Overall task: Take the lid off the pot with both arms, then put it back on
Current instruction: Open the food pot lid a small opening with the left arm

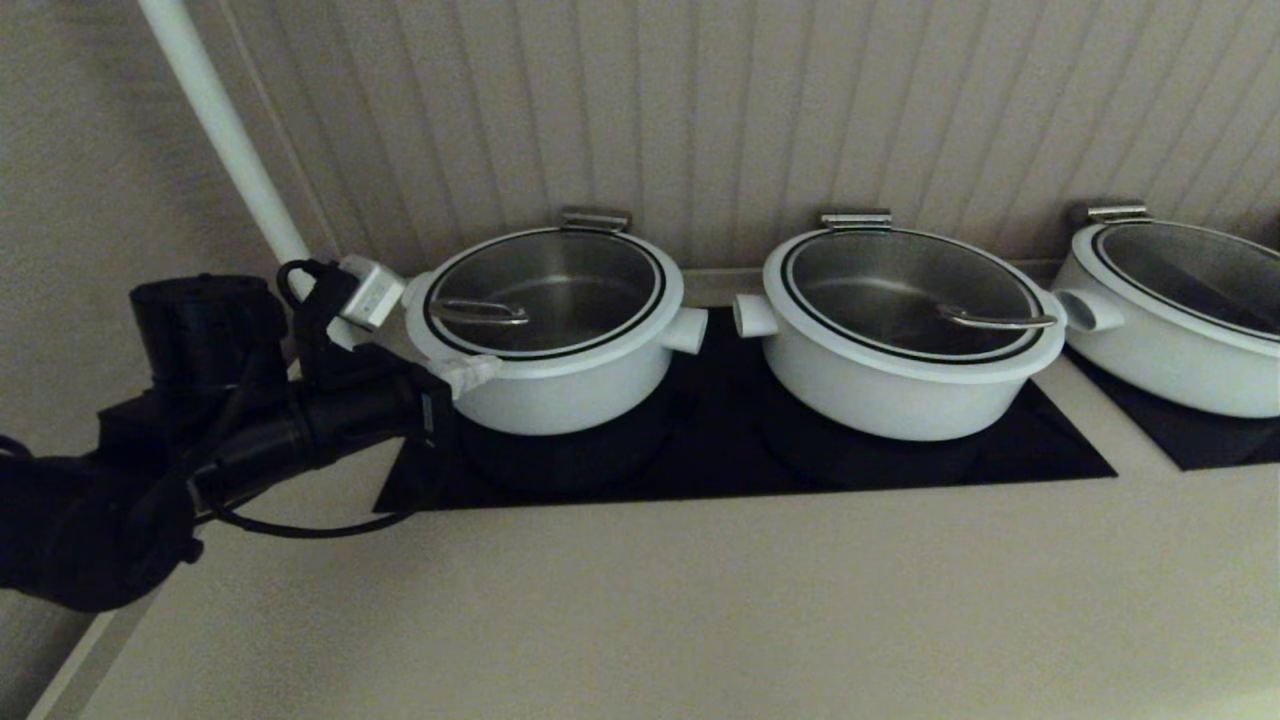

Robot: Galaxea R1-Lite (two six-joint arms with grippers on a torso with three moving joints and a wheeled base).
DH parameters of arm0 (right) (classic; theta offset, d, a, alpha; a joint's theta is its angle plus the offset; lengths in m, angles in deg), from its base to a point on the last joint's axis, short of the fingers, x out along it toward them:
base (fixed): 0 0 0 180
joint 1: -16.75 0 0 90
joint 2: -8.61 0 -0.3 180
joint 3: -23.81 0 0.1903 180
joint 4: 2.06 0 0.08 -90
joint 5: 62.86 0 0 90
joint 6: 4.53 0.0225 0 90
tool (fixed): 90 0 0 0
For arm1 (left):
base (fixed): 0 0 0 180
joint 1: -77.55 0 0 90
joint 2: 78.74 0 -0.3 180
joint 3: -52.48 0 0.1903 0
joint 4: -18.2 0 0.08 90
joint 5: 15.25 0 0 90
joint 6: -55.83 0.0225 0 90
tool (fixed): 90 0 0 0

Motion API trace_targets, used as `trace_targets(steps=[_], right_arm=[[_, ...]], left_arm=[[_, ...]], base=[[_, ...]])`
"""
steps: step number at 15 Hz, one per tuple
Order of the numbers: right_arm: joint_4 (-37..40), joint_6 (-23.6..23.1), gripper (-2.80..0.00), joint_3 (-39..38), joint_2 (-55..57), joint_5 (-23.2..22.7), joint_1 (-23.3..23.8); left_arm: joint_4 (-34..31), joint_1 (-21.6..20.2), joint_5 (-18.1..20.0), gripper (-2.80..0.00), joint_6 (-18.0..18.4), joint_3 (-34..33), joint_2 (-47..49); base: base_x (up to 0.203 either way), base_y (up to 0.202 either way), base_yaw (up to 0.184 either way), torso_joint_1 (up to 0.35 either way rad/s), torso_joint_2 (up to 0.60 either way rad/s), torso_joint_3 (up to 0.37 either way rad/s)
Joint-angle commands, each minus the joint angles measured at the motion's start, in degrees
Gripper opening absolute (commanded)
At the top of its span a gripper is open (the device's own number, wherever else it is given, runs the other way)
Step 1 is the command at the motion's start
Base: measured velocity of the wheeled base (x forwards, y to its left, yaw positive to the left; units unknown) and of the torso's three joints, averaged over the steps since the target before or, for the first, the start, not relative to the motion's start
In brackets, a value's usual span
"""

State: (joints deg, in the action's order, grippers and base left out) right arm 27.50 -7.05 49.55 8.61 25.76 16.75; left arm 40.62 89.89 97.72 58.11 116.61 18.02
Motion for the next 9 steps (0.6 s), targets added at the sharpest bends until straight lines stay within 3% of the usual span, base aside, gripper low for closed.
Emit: trace_targets(steps=[1,9], right_arm=[[0.05,-0.03,-2.80,-0.01,0.09,-0.03,0.00],[0.05,-0.03,-2.80,-0.01,0.09,-0.03,-0.02]], left_arm=[[0.27,0.03,-1.60,-2.80,-0.05,1.00,0.79],[0.36,-0.04,-2.67,-2.80,-0.17,1.42,1.66]], base=[[0.000,0.000,0.000,0.000,0.00,0.000],[0.000,0.000,0.000,0.000,0.00,0.000]])
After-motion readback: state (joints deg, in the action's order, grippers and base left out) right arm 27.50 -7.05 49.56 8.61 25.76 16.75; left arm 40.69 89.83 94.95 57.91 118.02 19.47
